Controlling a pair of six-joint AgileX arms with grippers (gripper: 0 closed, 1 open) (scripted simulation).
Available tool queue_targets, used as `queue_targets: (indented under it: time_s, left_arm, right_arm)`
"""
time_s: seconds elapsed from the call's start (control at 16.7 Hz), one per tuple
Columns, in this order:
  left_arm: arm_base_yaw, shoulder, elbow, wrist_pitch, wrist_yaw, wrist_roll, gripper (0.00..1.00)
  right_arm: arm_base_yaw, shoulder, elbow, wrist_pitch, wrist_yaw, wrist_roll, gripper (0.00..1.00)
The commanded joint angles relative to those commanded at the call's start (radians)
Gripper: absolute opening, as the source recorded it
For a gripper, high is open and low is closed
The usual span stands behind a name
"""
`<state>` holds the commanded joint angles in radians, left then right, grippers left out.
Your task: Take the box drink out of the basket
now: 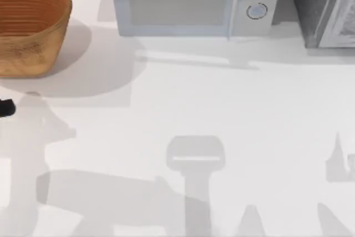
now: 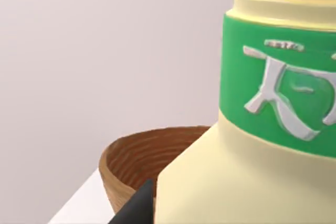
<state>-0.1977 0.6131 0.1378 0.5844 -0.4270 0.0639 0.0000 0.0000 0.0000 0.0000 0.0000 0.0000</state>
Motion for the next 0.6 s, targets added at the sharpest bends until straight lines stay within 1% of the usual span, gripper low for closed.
queue_targets:
  time_s: [0.36, 0.6]
  left_arm:
    - [-0.146, 0.451, 0.101, 0.43, -0.321, 0.056, 0.0]
    - [-0.222, 0.697, 0.139, 0.639, -0.492, 0.08, 0.0]
  right_arm:
    - [0.0, 0.0, 0.0, 0.0, 0.0, 0.0, 1.0]
    - [0.0, 0.0, 0.0, 0.0, 0.0, 0.0, 1.0]
